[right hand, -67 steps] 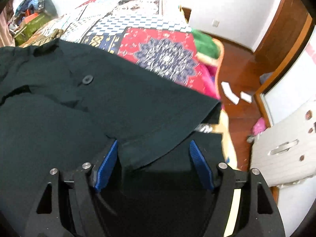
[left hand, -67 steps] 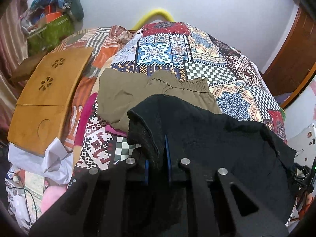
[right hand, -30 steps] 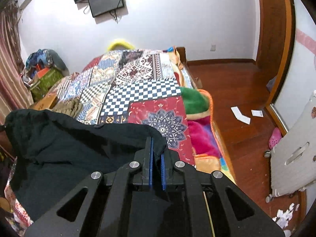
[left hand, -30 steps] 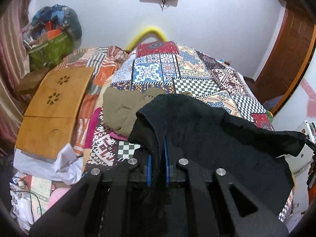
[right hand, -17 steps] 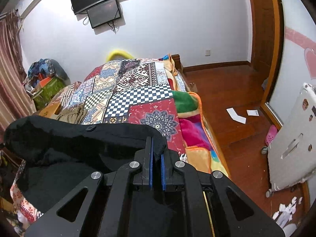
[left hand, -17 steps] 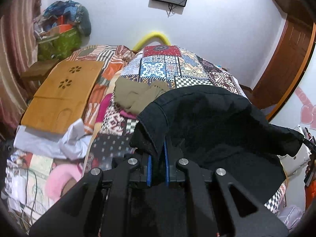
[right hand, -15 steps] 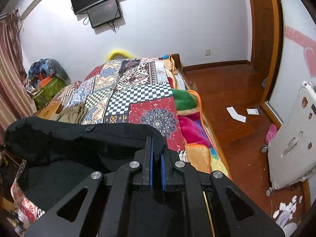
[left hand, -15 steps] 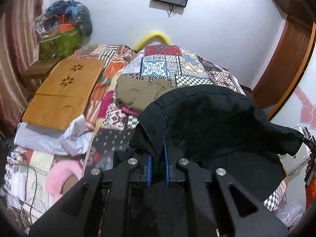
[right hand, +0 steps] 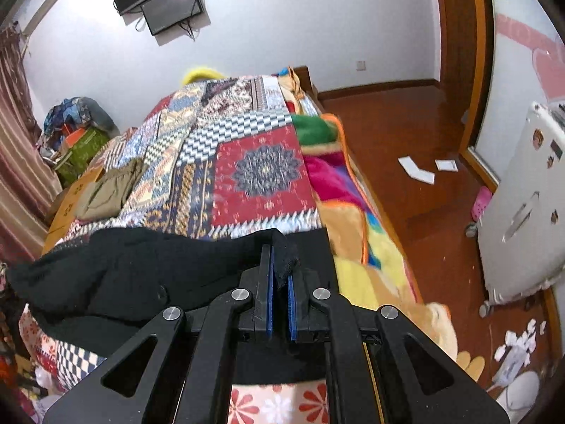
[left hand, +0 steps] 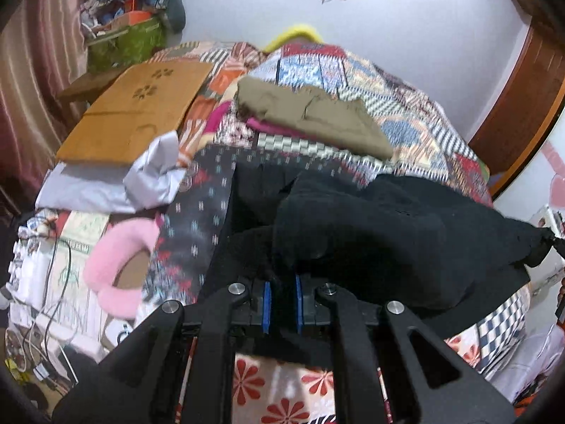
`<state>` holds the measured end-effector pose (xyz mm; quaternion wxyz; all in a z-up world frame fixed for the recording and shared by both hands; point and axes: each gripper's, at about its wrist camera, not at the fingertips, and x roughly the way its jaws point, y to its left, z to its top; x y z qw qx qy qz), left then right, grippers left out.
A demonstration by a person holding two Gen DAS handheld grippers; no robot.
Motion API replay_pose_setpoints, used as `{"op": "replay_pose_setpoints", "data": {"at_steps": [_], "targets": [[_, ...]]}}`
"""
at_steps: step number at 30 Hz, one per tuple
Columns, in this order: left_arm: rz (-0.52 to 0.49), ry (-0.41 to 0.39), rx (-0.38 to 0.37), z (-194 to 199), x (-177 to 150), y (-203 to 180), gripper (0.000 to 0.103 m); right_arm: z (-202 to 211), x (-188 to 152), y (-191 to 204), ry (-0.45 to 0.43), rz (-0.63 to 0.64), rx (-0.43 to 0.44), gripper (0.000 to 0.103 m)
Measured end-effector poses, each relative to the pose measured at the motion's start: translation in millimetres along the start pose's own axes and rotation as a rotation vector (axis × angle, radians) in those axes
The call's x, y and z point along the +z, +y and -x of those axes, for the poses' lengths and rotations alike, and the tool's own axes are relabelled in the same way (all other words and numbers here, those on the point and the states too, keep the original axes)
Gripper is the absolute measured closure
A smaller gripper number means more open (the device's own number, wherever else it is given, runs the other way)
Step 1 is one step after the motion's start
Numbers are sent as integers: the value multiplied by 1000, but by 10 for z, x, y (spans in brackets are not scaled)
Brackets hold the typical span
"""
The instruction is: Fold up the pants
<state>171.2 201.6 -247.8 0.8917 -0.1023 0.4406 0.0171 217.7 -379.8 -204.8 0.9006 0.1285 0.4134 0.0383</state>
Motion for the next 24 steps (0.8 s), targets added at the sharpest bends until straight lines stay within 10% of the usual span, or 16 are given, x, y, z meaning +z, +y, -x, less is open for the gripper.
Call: {"op": "replay_pose_setpoints", "data": {"at_steps": [24], "targets": [[35, 91, 114, -61, -463, 196, 91, -174, -585, -270, 139, -53, -51, 97]]}}
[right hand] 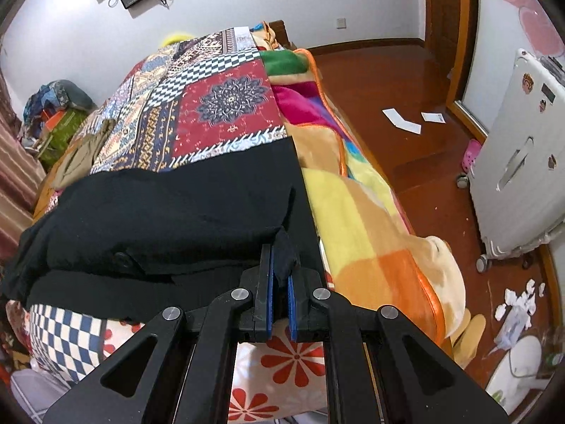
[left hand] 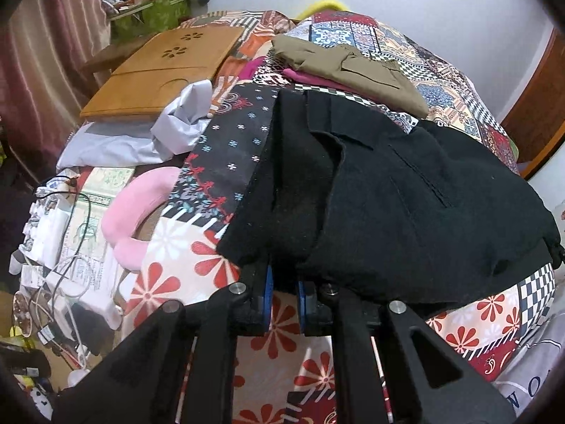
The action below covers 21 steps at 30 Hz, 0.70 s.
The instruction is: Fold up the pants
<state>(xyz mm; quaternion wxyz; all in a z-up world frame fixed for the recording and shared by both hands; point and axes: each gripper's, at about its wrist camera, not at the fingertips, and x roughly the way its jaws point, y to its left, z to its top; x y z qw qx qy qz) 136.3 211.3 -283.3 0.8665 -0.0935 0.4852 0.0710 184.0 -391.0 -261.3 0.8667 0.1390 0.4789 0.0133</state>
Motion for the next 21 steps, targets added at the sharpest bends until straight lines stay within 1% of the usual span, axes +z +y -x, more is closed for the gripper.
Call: {"op": "replay_pose_setpoints", "data": {"at_steps": [6, 10, 13, 16, 17, 18, 19, 20, 21], "targets": [[0, 4, 62, 153, -49, 61, 91, 40, -12, 17, -6, 16, -8, 97], [22, -16, 82, 329, -37, 140, 91, 51, -16, 58, 1, 44, -18, 96], [22, -44, 91, 469, 52, 102, 91, 60, -39, 54, 14, 52, -9, 96], [-5, -70, 84, 561, 179, -53, 91, 73, -58, 16, 30, 35, 9, 91], [-21, -80, 77, 591, 244, -144, 91, 92, -62, -13, 32, 26, 13, 86], [-38, -89, 71, 614, 310, -239, 89, 111, -63, -31, 33, 21, 12, 81], [-54, -99, 63, 637, 372, -340, 84, 135, -63, -51, 31, 17, 9, 79], [-70, -110, 50, 652, 438, -450, 80, 170, -65, -75, 26, 18, 11, 76], [-88, -125, 33, 669, 516, -590, 73, 198, -64, -86, 20, 21, 13, 72]]}}
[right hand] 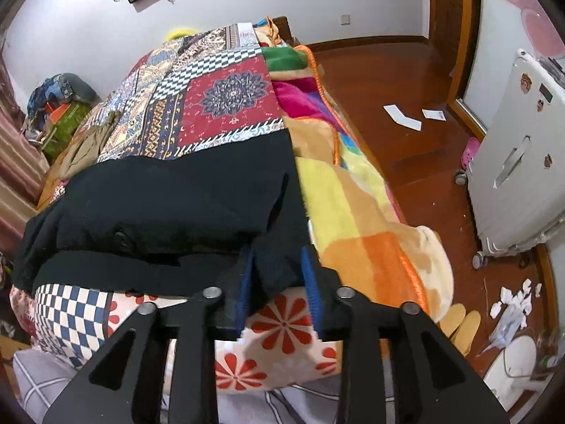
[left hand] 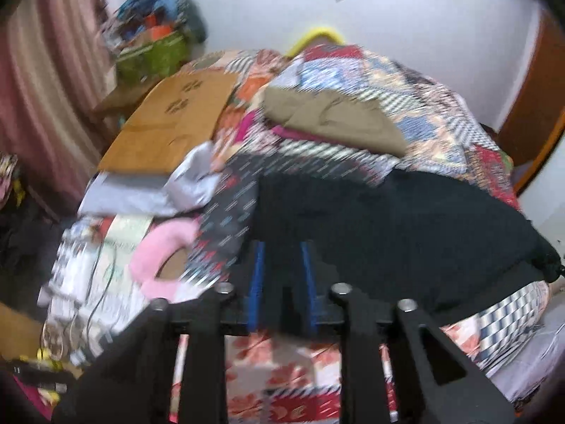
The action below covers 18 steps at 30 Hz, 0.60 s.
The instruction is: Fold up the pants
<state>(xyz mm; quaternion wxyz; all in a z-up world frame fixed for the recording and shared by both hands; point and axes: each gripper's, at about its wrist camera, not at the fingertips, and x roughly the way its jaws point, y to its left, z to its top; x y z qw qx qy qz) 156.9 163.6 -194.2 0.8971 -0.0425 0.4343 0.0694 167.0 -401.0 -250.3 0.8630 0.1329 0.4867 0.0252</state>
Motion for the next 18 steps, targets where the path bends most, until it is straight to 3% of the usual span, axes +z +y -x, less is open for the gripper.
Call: {"op": "replay_pose_setpoints", "data": {"at_steps": [5, 7, 12, 18], "targets": [[-88, -50, -96, -31, 375, -704, 61, 65, 26, 16, 5, 73, -12, 67], [-117, -65, -135, -79, 489, -1021, 52, 77, 26, 14, 16, 99, -8, 67], [-186, -49, -238, -275, 660, -1700, 51, 107, -25, -24, 50, 139, 18, 63], [-268, 11, -288, -575, 618, -2287, 51, 188, -112, -67, 99, 185, 36, 63]]}}
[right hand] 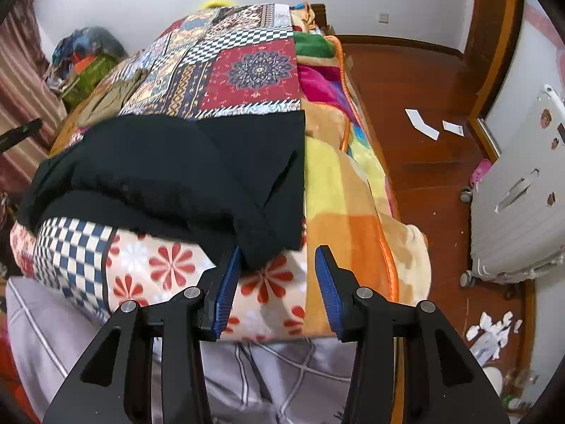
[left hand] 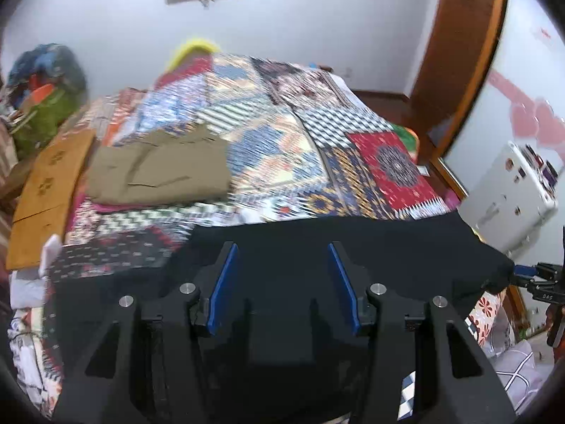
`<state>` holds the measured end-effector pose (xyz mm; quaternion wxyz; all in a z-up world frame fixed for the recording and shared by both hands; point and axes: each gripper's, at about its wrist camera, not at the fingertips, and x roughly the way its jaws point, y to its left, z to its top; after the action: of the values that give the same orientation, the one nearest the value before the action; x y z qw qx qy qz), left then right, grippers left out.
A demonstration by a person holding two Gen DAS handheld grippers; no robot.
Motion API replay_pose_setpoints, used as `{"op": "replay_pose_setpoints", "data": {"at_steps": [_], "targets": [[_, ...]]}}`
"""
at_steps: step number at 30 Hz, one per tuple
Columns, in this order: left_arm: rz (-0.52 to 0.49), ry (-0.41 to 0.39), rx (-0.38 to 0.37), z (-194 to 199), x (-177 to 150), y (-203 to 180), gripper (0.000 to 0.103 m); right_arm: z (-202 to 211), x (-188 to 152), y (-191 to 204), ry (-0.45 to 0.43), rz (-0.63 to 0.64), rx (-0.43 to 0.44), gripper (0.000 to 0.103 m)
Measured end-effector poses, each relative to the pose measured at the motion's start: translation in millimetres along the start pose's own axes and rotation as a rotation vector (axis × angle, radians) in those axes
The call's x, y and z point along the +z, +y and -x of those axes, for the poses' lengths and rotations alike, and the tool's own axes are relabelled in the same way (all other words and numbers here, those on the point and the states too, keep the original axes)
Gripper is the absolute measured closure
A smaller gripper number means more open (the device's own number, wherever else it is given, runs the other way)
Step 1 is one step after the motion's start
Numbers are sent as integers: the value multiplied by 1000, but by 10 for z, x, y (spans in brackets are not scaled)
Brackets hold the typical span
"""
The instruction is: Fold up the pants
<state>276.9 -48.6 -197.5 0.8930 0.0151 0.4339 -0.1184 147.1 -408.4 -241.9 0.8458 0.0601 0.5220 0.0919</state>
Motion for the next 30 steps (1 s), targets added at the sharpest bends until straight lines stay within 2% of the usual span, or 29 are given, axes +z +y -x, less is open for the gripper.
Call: {"op": "replay_pose_setpoints", "data": {"at_steps": [4, 7, 13, 20, 24, 25, 27, 30], "targets": [[-19, 46, -30, -256, -42, -200, 51, 86, 24, -109, -20, -34, -2, 63], [-15, 89, -54, -417, -95, -293, 51, 97, 165, -162, -63, -67, 11, 63], [-2, 154, -64, -618, -294, -384, 51, -174, 473, -101, -98, -65, 38, 63], [26, 184, -48, -708, -499, -359, 50, -719, 623, -93, -3, -68, 57, 66], [35, 174, -33, -721, -543, -351, 45, -820, 578, -192, 27, -113, 91, 66], [32, 174, -29, -724, -550, -343, 43, -822, 573, -196, 26, -118, 93, 67], [27, 171, -14, -719, -563, -341, 40, -781, 563, -182, 3, -115, 88, 82], [39, 169, -16, -725, -565, -313, 39, -718, 573, -142, -14, -96, 96, 86]]}}
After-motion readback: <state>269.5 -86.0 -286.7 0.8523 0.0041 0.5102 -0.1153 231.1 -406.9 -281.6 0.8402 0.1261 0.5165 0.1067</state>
